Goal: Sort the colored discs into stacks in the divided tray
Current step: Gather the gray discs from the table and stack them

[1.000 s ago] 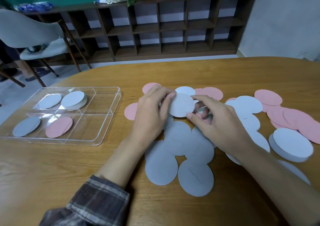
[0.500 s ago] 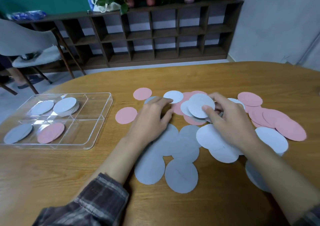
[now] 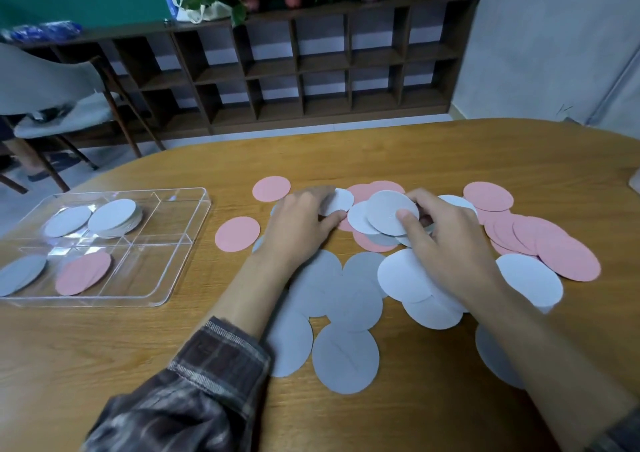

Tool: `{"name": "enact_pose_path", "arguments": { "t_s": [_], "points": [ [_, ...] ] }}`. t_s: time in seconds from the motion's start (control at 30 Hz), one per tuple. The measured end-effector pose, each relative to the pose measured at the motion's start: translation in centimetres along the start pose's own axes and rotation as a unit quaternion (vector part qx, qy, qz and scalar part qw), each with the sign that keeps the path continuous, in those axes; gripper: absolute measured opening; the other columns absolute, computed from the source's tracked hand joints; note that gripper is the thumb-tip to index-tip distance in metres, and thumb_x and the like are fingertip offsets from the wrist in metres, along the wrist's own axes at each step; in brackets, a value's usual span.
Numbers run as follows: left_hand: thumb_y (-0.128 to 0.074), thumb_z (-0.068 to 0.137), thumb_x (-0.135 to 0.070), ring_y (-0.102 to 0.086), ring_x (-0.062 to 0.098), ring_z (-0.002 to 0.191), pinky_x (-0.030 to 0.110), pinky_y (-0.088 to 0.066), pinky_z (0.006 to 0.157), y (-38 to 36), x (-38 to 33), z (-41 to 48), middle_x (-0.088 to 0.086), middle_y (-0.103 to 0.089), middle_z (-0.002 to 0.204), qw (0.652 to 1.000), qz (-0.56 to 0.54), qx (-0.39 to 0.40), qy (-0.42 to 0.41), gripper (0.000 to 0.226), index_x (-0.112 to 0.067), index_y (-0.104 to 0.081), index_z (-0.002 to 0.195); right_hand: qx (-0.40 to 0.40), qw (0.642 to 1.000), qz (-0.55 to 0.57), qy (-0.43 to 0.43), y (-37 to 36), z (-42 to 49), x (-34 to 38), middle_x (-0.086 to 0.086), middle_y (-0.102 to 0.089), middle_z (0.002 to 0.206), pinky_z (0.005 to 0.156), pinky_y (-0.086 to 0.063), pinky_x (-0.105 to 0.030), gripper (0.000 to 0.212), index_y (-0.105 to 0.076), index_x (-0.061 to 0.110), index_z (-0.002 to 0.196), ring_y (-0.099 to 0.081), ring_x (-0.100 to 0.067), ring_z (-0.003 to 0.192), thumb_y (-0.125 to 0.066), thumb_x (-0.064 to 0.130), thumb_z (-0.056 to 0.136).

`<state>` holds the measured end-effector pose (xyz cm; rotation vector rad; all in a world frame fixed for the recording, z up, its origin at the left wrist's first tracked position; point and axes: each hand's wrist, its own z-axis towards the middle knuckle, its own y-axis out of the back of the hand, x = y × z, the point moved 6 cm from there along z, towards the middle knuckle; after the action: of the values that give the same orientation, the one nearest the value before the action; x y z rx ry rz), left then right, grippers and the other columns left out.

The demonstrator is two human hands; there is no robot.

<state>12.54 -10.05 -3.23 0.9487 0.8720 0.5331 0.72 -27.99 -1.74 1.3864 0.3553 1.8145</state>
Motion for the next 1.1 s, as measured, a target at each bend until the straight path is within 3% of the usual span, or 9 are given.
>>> {"name": "enact_pose_path", "arguments": {
  "t_s": [0.17, 0.23, 0.3, 0.4, 0.5, 0.63, 0.8, 0.97, 1.1],
  "points": [
    [-0.061, 0.103, -0.038, -0.068, 0.031, 0.090, 0.043, -0.053, 0.073, 0.5, -0.6, -0.7, 0.002, -0.077, 0.097, 0.995, 0.063, -0.056, -0.045, 0.025, -0.018, -0.073, 0.112, -0.006, 1.000, -0.010, -0.013, 0.1, 0.0, 0.0, 0.002, -0.068, 0.093, 0.059, -0.041, -0.014, 0.022, -0.066, 0.019, 0.120, -0.059, -0.012, 0.085, -0.052, 0.020, 0.104],
    [-0.051, 0.108, -0.035, -0.067, 0.030, 0.086, 0.041, -0.051, 0.066, 1.1, -0.7, -1.2, 0.000, -0.076, 0.095, 0.993, 0.062, -0.082, -0.053, 0.025, -0.019, -0.071, 0.110, -0.012, 1.000, -0.001, -0.016, 0.2, 0.0, 0.2, 0.000, -0.072, 0.096, 0.064, -0.048, -0.022, 0.026, -0.066, 0.021, 0.126, -0.064, -0.015, 0.088, -0.054, 0.020, 0.103],
    [-0.048, 0.109, -0.030, -0.064, 0.028, 0.089, 0.041, -0.051, 0.066, 1.7, -0.8, -1.7, -0.002, -0.074, 0.098, 0.991, 0.046, -0.111, -0.060, 0.025, -0.018, -0.069, 0.108, -0.012, 1.000, 0.004, -0.021, 0.2, -0.1, 0.3, -0.002, -0.073, 0.092, 0.066, -0.050, -0.027, 0.028, -0.065, 0.024, 0.128, -0.065, -0.014, 0.086, -0.055, 0.019, 0.102],
    [-0.050, 0.108, -0.024, -0.058, 0.024, 0.090, 0.038, -0.048, 0.072, 2.5, -0.9, -2.3, 0.000, -0.068, 0.095, 0.987, 0.004, -0.149, -0.066, 0.022, -0.012, -0.069, 0.102, 0.001, 1.000, 0.005, -0.022, 0.0, -0.3, 0.4, 0.000, -0.072, 0.091, 0.058, -0.041, -0.013, 0.027, -0.066, 0.026, 0.126, -0.062, -0.011, 0.084, -0.052, 0.019, 0.104],
    [-0.055, 0.107, -0.018, -0.055, 0.011, 0.084, 0.022, -0.042, 0.074, 3.5, -1.0, -3.3, -0.003, -0.067, 0.091, 0.980, -0.080, -0.176, -0.055, 0.019, -0.011, -0.071, 0.098, 0.013, 1.000, 0.007, -0.017, -0.2, -0.3, 0.6, 0.000, -0.071, 0.097, 0.060, -0.044, -0.019, 0.028, -0.064, 0.024, 0.128, -0.062, -0.014, 0.089, -0.048, 0.018, 0.106],
    [-0.061, 0.104, -0.018, -0.060, -0.005, 0.081, 0.010, -0.041, 0.072, 3.5, -1.4, -4.7, -0.020, -0.068, 0.087, 0.974, -0.181, -0.135, -0.014, 0.016, -0.016, -0.076, 0.102, 0.028, 0.999, 0.023, -0.012, -0.6, -0.3, 0.6, -0.004, -0.069, 0.087, 0.067, -0.049, -0.040, 0.028, -0.064, 0.026, 0.123, -0.062, -0.020, 0.084, -0.042, 0.018, 0.107],
    [-0.068, 0.099, -0.018, -0.067, 0.010, 0.076, 0.019, -0.050, 0.068, 2.5, -1.7, -4.9, -0.011, -0.072, 0.080, 0.968, -0.227, -0.106, 0.012, 0.014, -0.018, -0.080, 0.107, 0.061, 0.996, 0.058, -0.026, -1.3, -0.5, 1.1, -0.001, -0.067, 0.080, 0.075, -0.050, -0.037, 0.032, -0.066, 0.027, 0.122, -0.062, -0.010, 0.083, -0.040, 0.015, 0.108],
    [-0.073, 0.095, -0.021, -0.068, 0.010, 0.074, 0.016, -0.049, 0.069, 2.1, -2.0, -5.1, -0.008, -0.074, 0.082, 0.963, -0.245, -0.105, 0.032, 0.009, -0.018, -0.082, 0.096, 0.070, 0.992, 0.104, -0.022, -1.5, -0.7, 1.7, 0.001, -0.067, 0.080, 0.073, -0.048, -0.035, 0.030, -0.068, 0.029, 0.120, -0.062, -0.004, 0.076, -0.040, 0.022, 0.109],
    [-0.077, 0.093, -0.021, -0.066, 0.009, 0.071, 0.013, -0.046, 0.065, 2.1, -2.3, -5.1, -0.007, -0.073, 0.079, 0.959, -0.259, -0.111, 0.039, 0.008, -0.016, -0.080, 0.088, 0.080, 0.996, 0.038, 0.019, -1.5, -0.7, 1.8, 0.000, -0.069, 0.082, 0.066, -0.047, -0.035, 0.023, -0.063, 0.027, 0.122, -0.066, -0.010, 0.078, -0.048, 0.021, 0.106]
  ]
}}
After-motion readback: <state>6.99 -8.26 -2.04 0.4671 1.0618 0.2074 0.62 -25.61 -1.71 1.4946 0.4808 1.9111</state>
